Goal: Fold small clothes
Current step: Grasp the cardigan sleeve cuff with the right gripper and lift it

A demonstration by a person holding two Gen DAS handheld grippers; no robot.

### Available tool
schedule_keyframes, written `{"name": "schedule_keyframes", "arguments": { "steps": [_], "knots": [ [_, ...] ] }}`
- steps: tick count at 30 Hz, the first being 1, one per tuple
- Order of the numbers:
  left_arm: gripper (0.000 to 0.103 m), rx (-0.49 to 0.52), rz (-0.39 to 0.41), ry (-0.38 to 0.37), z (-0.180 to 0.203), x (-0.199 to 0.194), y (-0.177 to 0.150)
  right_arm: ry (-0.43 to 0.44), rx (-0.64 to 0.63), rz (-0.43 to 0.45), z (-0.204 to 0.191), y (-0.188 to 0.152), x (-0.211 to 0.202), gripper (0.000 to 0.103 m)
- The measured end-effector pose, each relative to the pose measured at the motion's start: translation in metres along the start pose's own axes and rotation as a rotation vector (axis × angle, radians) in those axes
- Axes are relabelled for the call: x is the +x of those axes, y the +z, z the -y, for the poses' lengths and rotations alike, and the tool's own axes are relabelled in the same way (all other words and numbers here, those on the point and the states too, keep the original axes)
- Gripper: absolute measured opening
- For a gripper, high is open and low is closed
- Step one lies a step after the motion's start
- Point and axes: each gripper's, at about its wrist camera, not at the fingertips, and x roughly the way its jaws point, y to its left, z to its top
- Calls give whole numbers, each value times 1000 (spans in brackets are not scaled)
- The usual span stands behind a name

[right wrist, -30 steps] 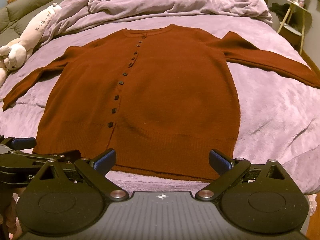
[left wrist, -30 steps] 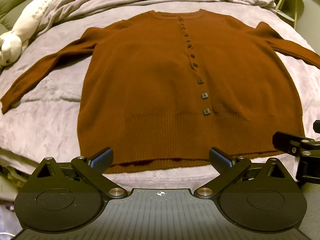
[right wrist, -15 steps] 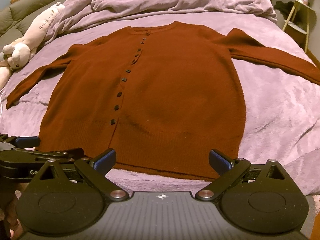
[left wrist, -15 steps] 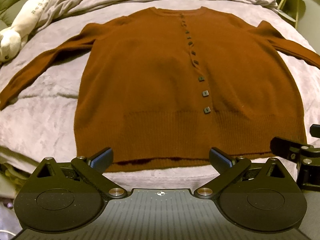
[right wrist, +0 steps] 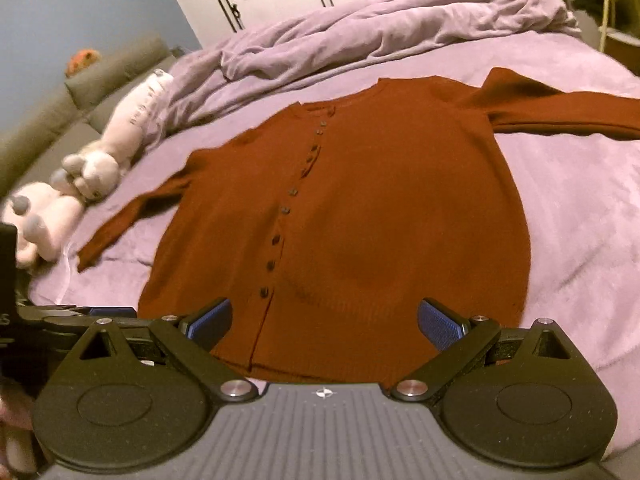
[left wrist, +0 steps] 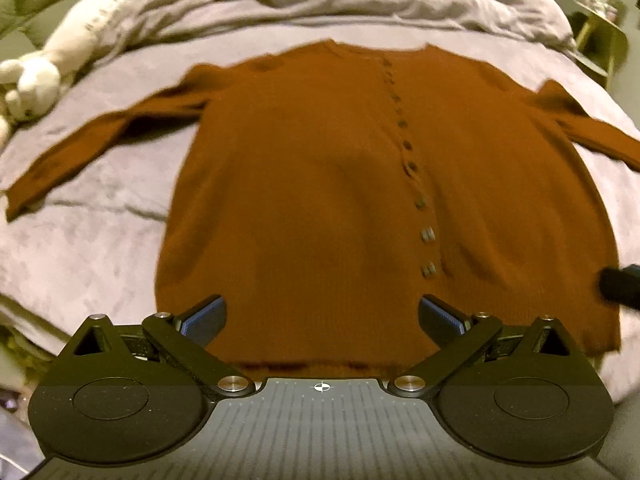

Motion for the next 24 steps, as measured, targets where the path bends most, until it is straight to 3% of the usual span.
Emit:
{"name": "schedule_keyframes", "arguments": {
  "steps": [5,8,11,15,18,24],
  "knots": [
    [103,-15,46,25,4,14,19,-145,156,82,77,35,-11,99],
    [103,-7,21,49,12,30,32,-232,293,201,140,53,-23,99],
    [103,13,12,63,22,43,43,-267,462,308,207,67,-35,97],
    [103,-61,20,10,24,55,55,-308,649,425,287,78,-45,76],
    [103,-114,14,-15,26,66,61,-302,818,469,342,81,-43,50],
    [103,-76,2,1,43,80,66,-260,1025,525,403,80,-23,46]
  ]
}}
